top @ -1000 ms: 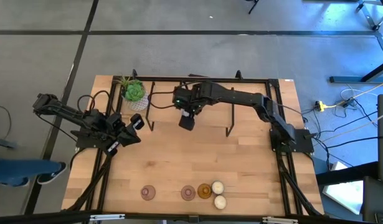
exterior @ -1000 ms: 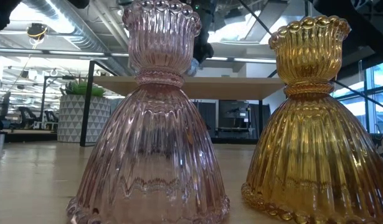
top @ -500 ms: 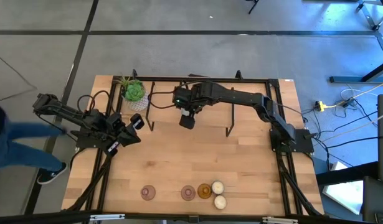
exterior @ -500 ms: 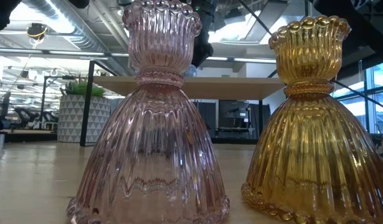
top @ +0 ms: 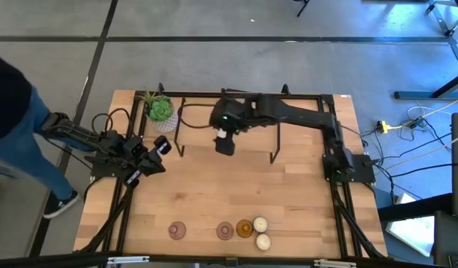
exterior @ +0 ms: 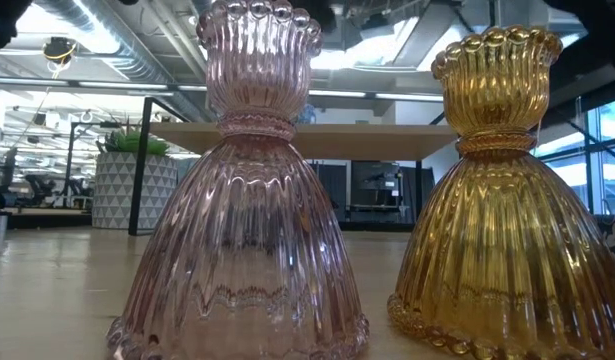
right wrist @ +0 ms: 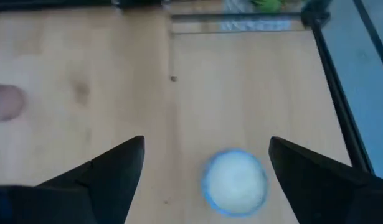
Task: Pick & Place candle stick holders
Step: Adjust the shelf, then adjust the light blue scented candle on the shelf
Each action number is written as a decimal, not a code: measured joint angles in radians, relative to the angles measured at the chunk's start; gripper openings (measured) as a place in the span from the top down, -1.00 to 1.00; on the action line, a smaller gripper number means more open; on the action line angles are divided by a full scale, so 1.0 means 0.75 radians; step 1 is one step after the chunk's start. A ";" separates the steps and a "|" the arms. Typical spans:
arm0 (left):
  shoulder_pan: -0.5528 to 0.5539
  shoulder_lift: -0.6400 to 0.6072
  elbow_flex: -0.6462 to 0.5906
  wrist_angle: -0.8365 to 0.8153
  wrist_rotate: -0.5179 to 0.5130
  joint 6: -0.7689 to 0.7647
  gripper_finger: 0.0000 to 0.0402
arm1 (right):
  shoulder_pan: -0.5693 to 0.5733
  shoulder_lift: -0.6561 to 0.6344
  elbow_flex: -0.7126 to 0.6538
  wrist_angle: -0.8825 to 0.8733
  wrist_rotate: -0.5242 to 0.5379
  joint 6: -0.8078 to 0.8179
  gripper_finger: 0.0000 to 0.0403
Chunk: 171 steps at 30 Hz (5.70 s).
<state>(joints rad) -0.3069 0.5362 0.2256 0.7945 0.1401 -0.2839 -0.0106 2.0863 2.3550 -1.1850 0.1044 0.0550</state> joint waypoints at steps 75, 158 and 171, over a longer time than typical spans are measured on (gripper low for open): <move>0.361 0.140 0.127 -1.326 -0.891 -0.622 0.98 | 1.052 -0.143 -0.372 -0.515 1.944 1.207 -0.72; -0.121 0.202 0.292 -0.533 -0.543 0.305 0.98 | 0.563 -1.128 -2.077 2.002 0.519 0.221 -0.72; -0.120 0.231 0.291 -0.680 -0.913 0.232 0.98 | 0.565 -1.127 -2.077 1.843 0.616 0.327 -0.72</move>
<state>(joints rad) -0.3965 0.7098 0.4442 0.2848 -0.5446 -0.1097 0.4129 1.2407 0.7971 0.1973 0.5662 0.3003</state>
